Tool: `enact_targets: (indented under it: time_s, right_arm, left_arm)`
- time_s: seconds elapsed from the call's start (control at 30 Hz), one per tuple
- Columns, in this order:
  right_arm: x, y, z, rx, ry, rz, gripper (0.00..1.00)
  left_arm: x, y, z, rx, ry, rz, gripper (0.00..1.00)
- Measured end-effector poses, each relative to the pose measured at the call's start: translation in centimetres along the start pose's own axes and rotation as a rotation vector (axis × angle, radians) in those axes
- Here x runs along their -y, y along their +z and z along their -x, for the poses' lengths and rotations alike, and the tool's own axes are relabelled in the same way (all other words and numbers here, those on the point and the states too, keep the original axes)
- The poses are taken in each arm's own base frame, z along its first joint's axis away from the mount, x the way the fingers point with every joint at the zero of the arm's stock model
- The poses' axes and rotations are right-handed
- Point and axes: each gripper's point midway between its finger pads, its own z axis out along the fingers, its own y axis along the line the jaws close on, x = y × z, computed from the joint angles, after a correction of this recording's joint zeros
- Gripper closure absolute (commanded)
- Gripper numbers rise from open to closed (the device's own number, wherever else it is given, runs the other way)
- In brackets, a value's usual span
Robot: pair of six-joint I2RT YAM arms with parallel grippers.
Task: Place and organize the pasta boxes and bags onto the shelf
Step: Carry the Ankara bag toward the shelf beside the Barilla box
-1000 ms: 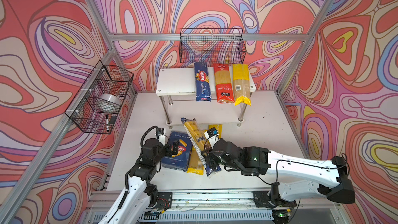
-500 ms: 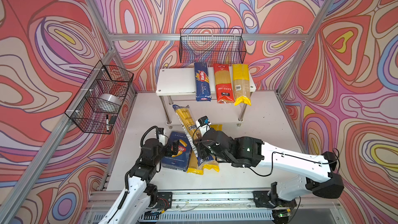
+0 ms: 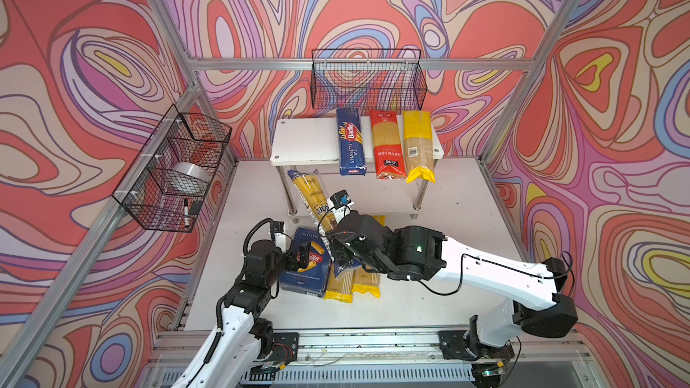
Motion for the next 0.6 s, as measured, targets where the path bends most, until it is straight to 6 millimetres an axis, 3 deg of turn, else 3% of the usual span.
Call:
enact_targets:
  time_s: [0.2,0.5,0.6]
  right_arm:
    - [0.0,-0.1,2.8,0.036,-0.009,-0.02,1.0]
    - [3.2,2.4,6.0,0.049,0.023,-0.115,1.0]
    - [3.2,3.0,7.1,0.061,0.023,-0.12,1.0]
  left_arm:
    - [0.0,0.0,0.0,0.0,0.0,0.0,0.0]
    - [0.0,-0.1,0.2,0.008,0.001,-0.002,0.0]
    - [0.0,-0.1,0.2,0.008,0.001,-0.002,0.0]
